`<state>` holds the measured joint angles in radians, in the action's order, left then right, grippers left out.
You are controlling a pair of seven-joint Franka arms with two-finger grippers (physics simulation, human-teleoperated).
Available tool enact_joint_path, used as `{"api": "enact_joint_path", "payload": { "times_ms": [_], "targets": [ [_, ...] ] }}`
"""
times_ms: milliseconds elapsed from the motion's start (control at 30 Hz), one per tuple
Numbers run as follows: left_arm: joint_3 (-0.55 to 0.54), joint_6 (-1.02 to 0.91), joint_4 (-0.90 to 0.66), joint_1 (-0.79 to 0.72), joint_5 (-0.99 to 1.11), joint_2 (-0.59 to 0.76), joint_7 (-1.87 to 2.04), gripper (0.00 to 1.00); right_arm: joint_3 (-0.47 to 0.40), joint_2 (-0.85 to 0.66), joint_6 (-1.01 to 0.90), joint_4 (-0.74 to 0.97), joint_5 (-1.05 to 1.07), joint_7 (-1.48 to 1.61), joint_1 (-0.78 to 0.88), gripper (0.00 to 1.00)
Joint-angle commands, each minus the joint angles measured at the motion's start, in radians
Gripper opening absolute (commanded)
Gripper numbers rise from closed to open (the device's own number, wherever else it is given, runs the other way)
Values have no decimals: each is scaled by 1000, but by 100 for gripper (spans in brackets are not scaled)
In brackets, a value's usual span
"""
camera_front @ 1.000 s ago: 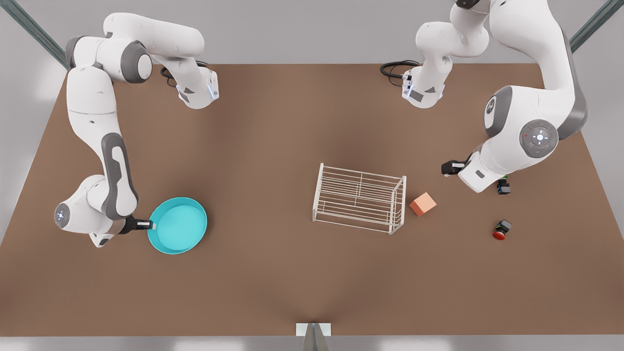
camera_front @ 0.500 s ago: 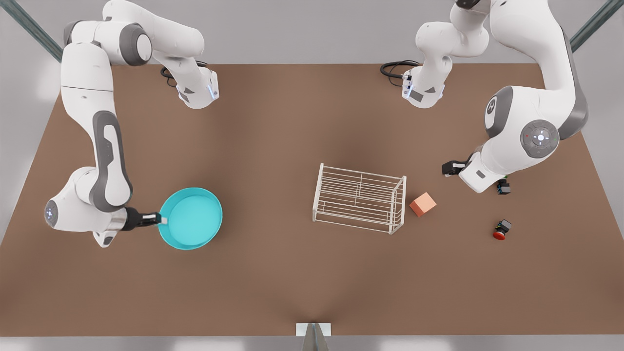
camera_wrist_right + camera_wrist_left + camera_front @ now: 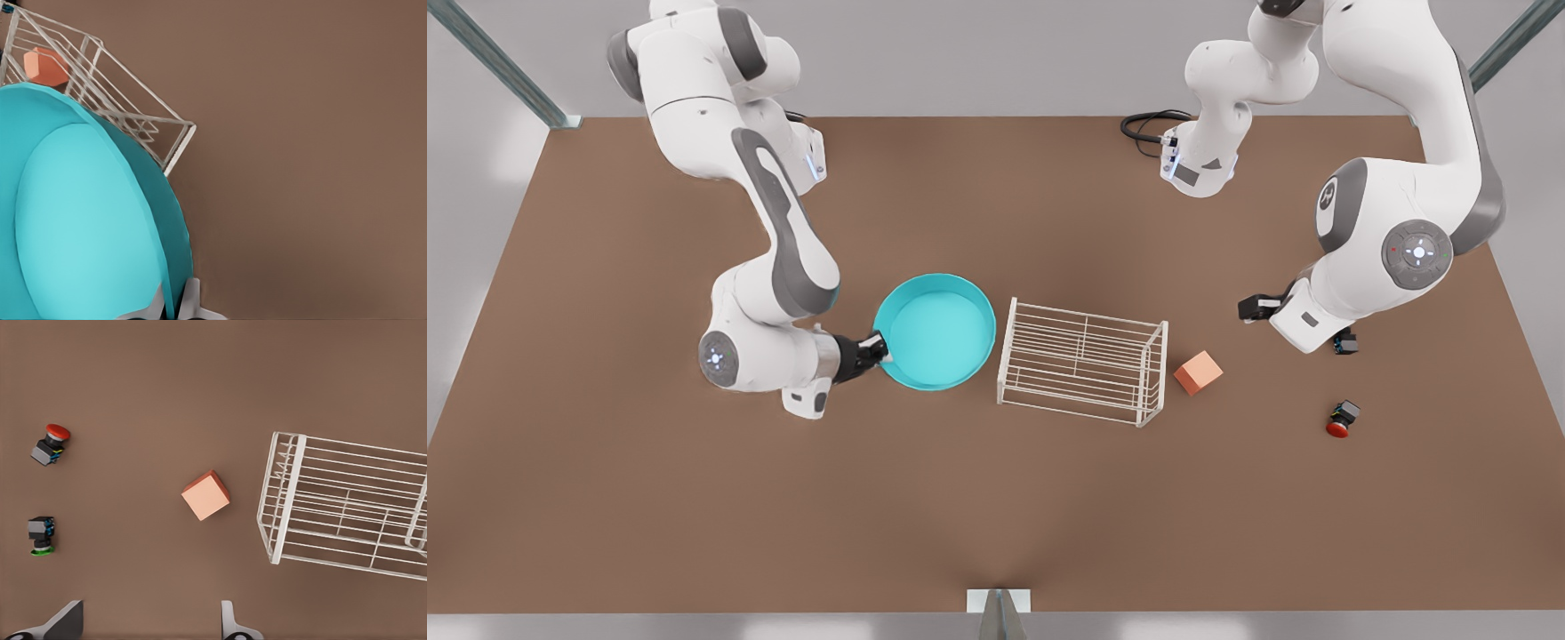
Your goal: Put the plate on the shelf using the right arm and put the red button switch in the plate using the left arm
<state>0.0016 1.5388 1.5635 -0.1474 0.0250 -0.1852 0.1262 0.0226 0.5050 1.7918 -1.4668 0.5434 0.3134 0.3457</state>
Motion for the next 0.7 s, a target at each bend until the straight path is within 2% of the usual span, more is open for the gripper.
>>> {"api": "enact_joint_path", "payload": {
  "times_ms": [0,100,167,300,400,567,667],
  "targets": [
    [0,0,0,0,26,-2,4,100,-1,1,9,10,0,-390,42,23],
    [1,11,-2,9,15,-7,15,100,-1,26,80,22,-2,-502,111,23],
    [1,145,-2,130,12,-51,4,100,-3,64,95,71,-5,-583,154,23],
    [1,495,26,184,81,-183,-135,100,0,122,152,141,-6,-691,216,23],
    [0,601,75,190,115,-218,-154,100,2,159,215,154,-6,-732,263,23],
    [-3,920,76,327,102,-418,-491,100,2,193,307,191,50,-793,323,23],
    [-11,925,84,345,96,-438,-755,100,2,202,339,204,50,-847,354,23]
  ]
}}
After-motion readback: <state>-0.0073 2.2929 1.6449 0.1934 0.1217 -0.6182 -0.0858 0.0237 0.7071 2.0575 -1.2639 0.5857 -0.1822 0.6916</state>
